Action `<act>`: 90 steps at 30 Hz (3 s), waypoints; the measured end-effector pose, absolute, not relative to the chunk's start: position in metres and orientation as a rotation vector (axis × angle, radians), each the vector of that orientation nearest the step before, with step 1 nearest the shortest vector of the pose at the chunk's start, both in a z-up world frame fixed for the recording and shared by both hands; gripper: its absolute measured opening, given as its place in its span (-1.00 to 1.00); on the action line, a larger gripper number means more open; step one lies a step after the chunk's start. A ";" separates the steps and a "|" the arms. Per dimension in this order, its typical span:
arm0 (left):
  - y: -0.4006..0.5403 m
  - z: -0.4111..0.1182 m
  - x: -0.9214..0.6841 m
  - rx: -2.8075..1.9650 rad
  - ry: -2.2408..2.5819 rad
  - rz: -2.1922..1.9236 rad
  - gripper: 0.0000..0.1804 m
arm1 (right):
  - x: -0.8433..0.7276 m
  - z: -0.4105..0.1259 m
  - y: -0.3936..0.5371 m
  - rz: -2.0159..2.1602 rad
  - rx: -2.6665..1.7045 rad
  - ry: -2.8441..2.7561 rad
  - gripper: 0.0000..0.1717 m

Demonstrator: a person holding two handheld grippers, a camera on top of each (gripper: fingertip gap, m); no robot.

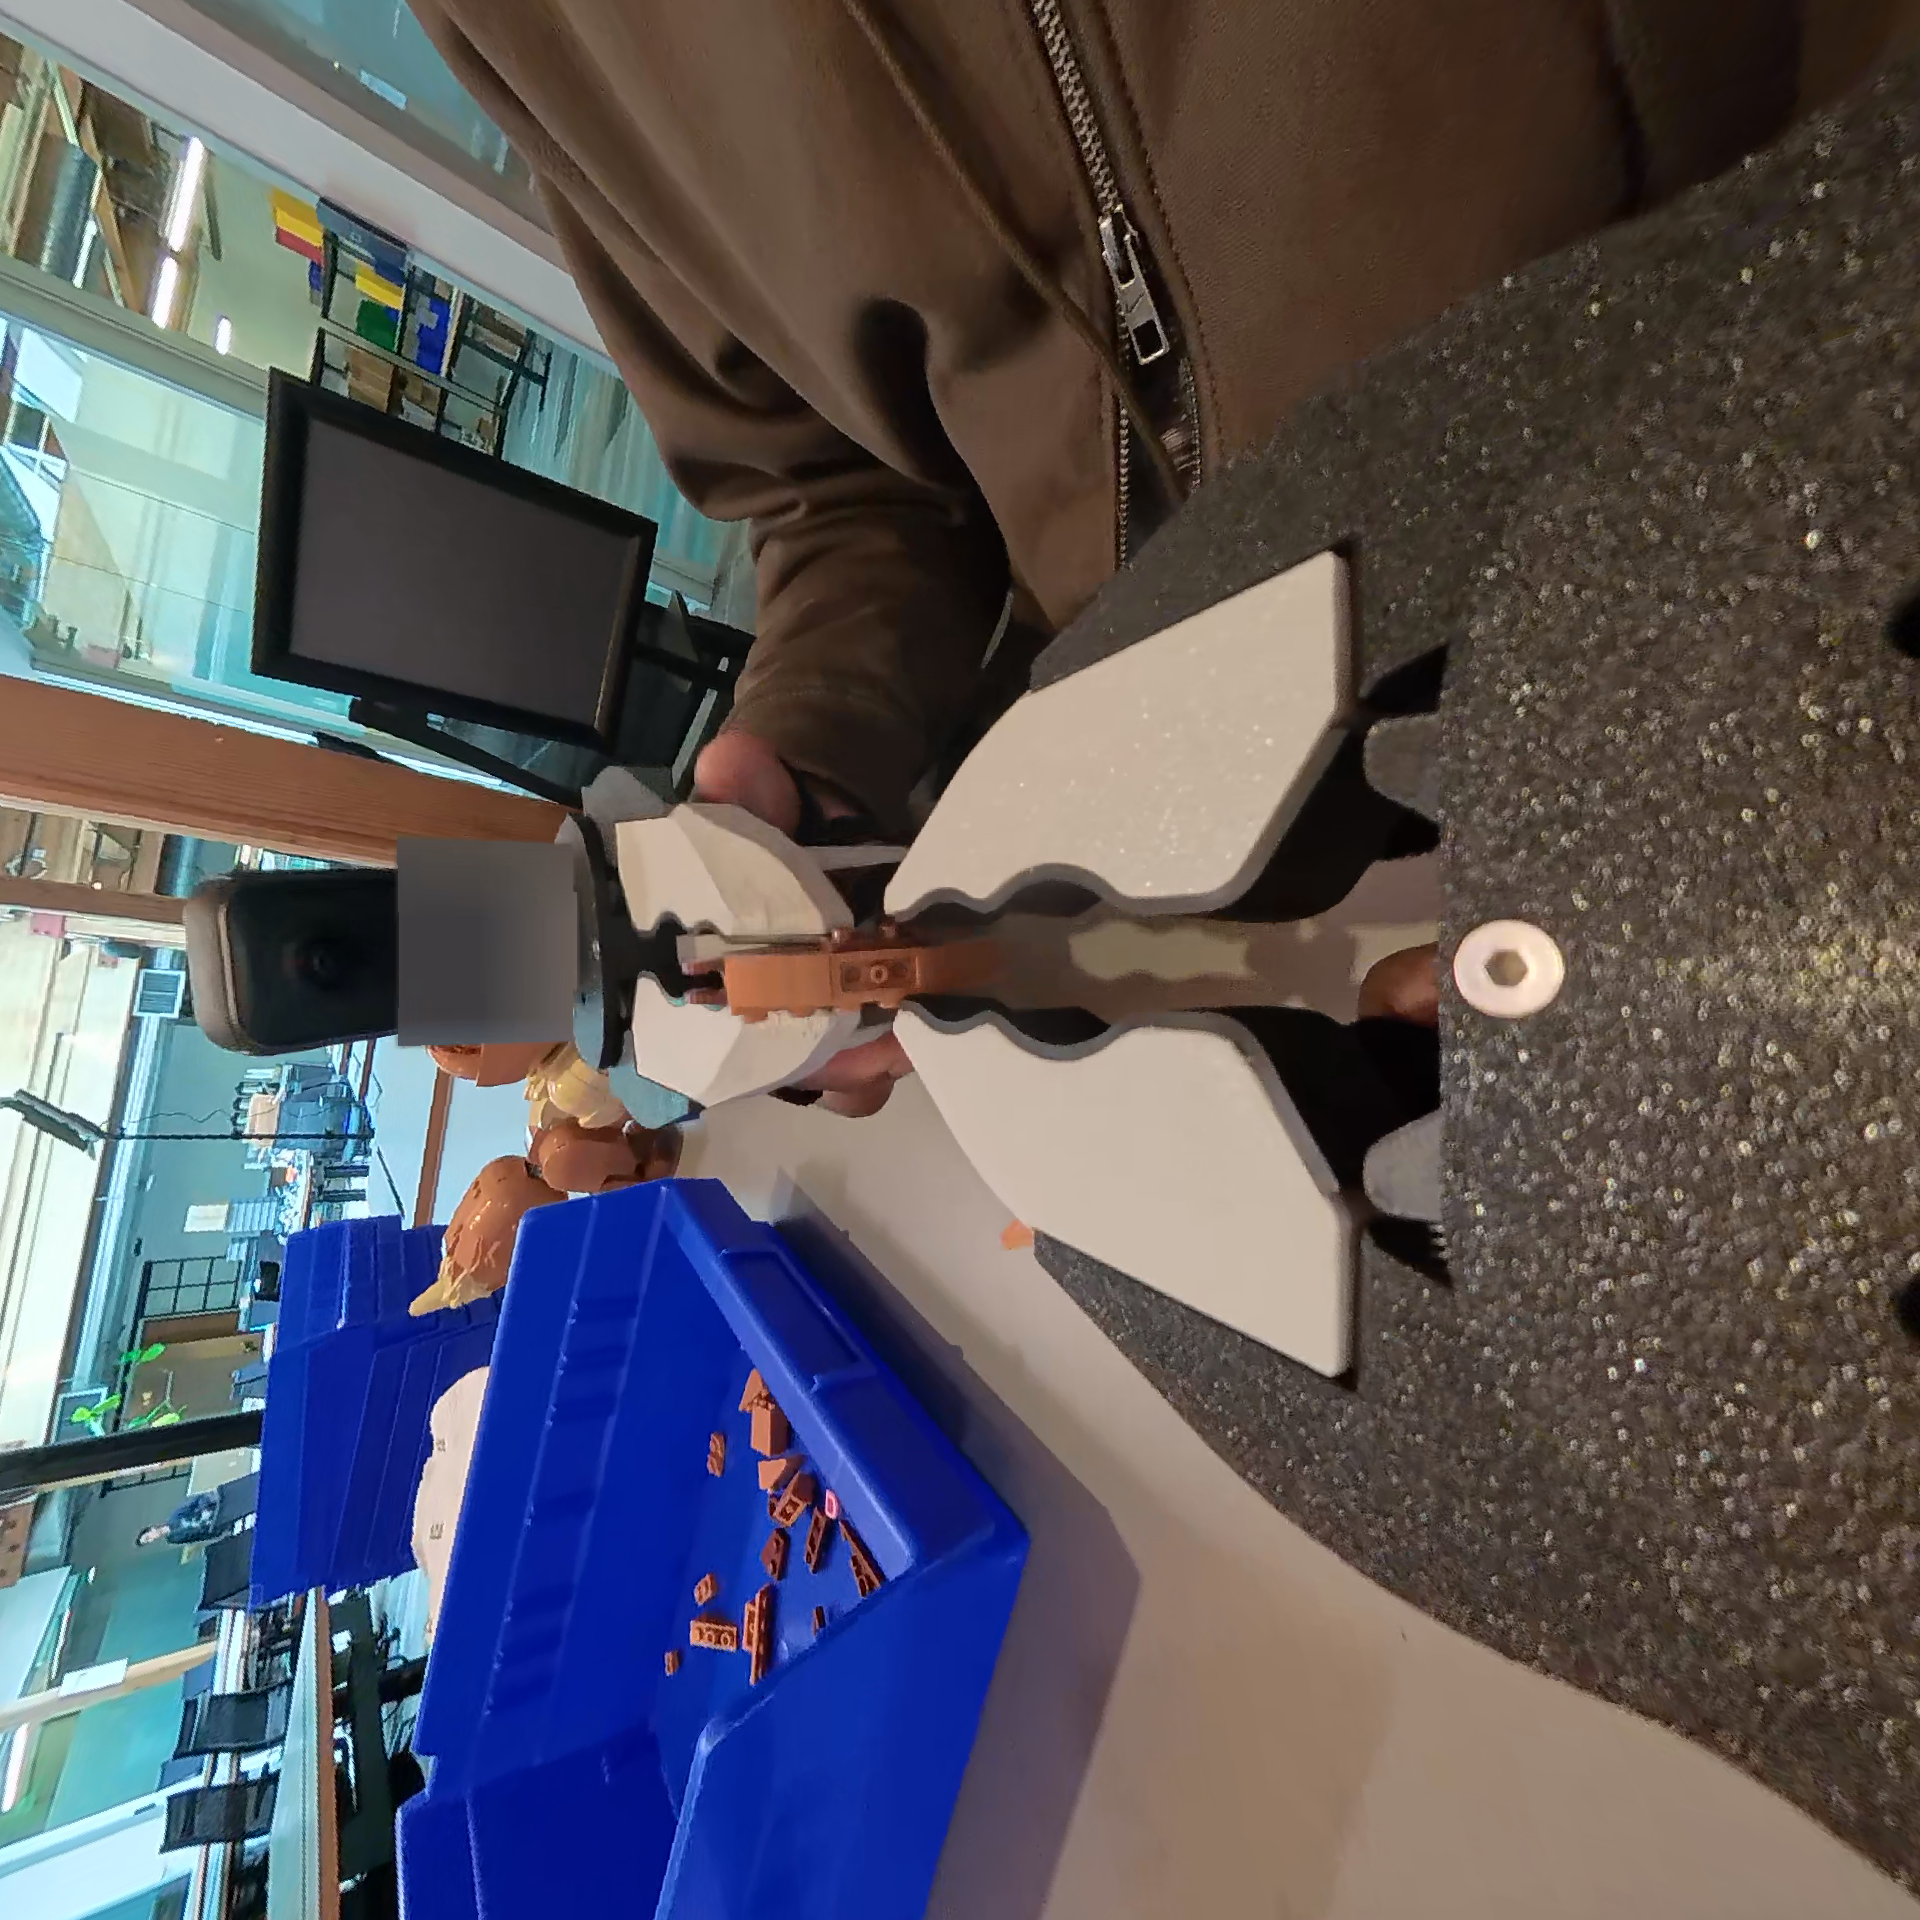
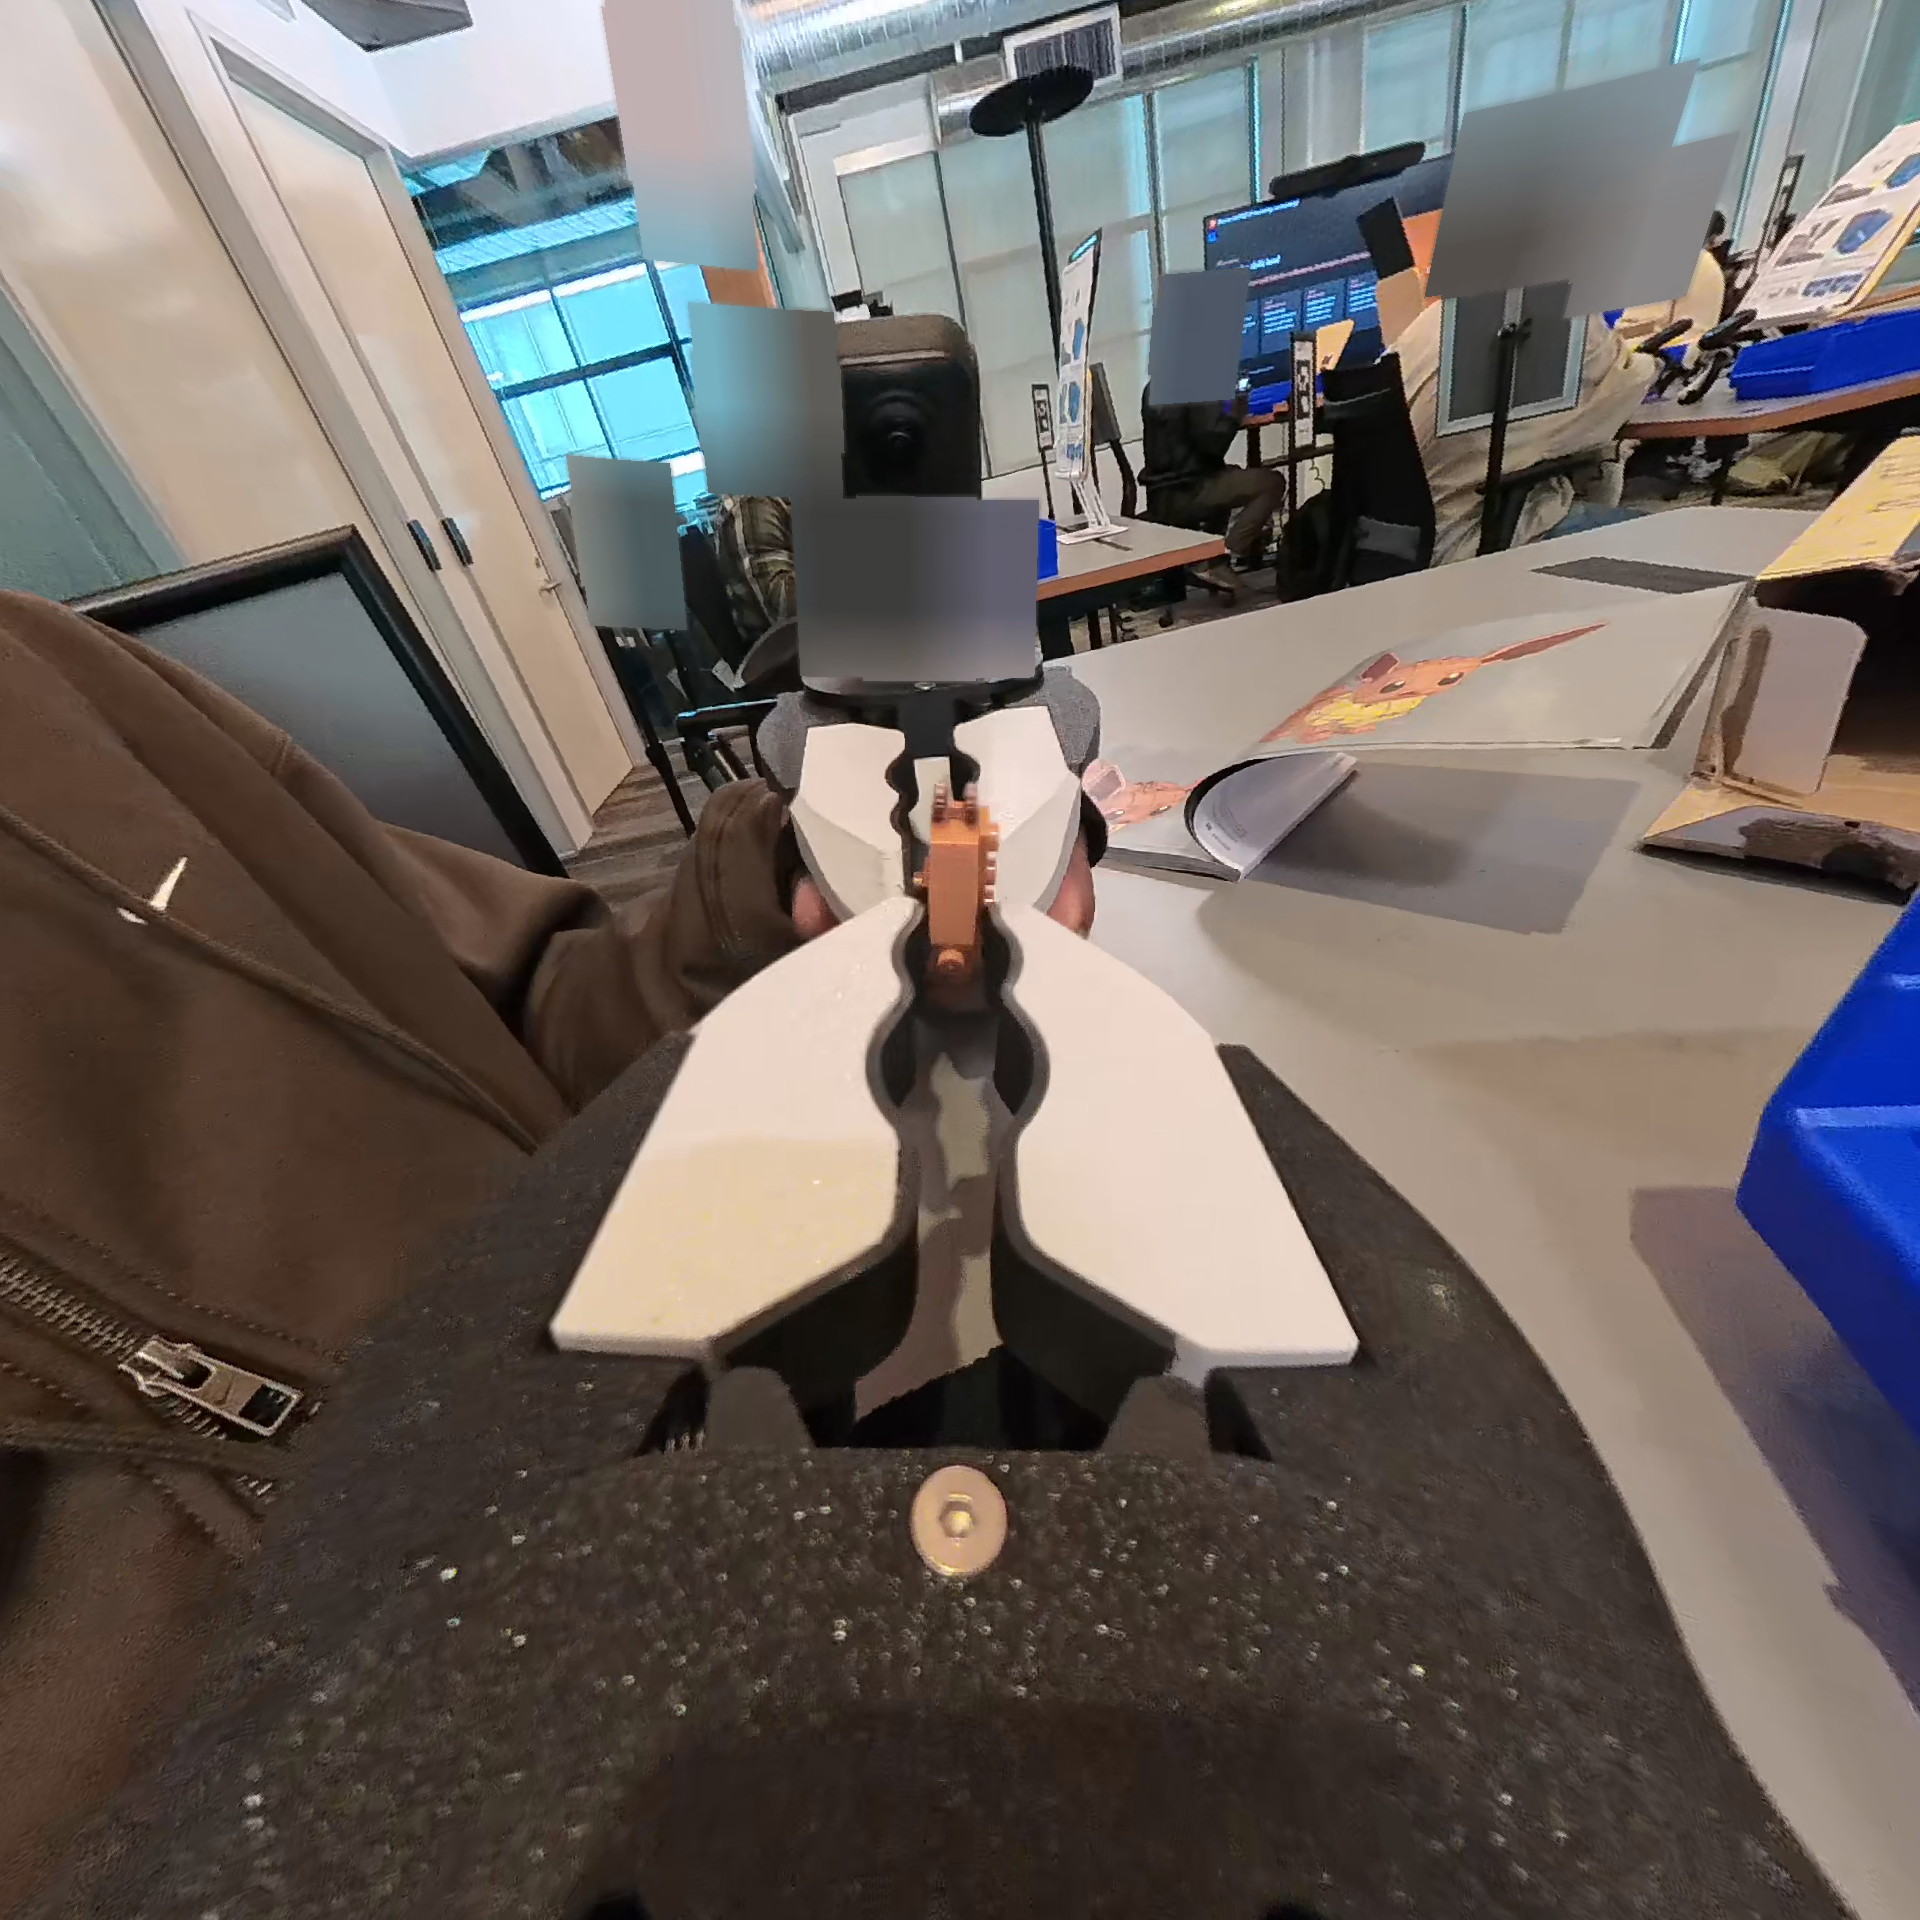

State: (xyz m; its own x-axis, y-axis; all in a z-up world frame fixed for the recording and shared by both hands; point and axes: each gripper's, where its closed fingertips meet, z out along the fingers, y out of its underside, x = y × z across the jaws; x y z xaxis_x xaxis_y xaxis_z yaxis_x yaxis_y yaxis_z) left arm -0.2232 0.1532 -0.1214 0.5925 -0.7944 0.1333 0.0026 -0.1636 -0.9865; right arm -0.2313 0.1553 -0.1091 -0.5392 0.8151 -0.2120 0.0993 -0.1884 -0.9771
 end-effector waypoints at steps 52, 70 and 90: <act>0.151 -0.105 -0.283 -1.554 0.462 -0.778 -0.83 | -0.206 -0.090 0.224 1.771 -1.141 -1.278 -0.91; 0.164 -0.130 -0.259 -1.687 0.534 -0.697 -0.83 | -0.208 -0.072 0.249 1.827 -1.155 -1.090 -0.91; 0.167 -0.131 -0.235 -1.668 0.576 -0.756 -0.83 | -0.228 -0.081 0.267 1.458 -1.216 -1.068 -0.81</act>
